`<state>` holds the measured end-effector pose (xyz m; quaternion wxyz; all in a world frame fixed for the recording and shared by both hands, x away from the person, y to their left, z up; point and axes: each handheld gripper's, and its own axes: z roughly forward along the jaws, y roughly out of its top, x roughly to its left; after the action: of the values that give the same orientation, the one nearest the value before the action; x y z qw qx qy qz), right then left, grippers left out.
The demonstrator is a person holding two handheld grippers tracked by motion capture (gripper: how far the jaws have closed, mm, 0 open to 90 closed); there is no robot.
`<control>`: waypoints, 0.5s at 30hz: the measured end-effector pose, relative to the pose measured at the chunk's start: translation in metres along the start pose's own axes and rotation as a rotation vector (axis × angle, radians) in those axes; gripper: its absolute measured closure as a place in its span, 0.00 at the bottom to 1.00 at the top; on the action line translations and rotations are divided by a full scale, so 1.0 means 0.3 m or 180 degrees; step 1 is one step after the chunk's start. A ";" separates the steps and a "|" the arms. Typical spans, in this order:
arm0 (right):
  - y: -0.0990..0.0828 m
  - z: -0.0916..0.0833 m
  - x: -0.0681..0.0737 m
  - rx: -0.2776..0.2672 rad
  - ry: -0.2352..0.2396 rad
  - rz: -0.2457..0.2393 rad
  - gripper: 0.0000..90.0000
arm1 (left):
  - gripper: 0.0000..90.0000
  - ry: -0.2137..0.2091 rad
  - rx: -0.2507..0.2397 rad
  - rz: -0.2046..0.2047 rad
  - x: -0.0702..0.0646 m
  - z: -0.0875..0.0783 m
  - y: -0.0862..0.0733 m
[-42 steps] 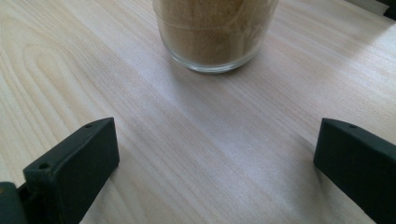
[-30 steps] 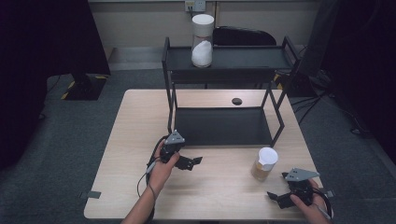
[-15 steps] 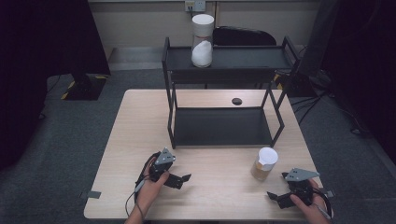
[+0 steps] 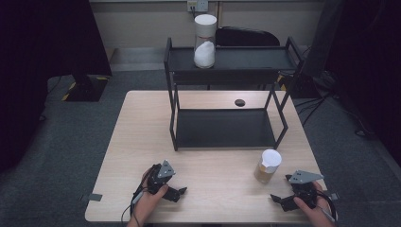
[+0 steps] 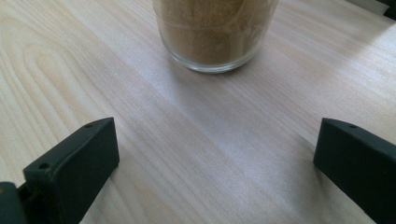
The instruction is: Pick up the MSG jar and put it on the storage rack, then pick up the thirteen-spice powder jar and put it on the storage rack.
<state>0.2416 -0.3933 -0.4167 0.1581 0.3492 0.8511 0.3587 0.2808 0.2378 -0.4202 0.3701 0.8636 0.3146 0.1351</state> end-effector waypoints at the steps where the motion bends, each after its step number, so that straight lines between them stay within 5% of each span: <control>1: 0.000 0.000 0.000 0.0000 0.0000 -0.0001 0.00 | 0.00 0.0000 -0.0001 0.0000 0.000 0.000 0.000; 15: 0.003 0.001 0.012 0.0007 -0.0045 0.0043 0.00 | 0.00 0.0009 -0.0010 -0.0011 -0.003 0.000 -0.003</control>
<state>0.2398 -0.3901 -0.4164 0.1613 0.3576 0.8480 0.3563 0.2797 0.2377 -0.4208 0.3712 0.8623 0.3164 0.1362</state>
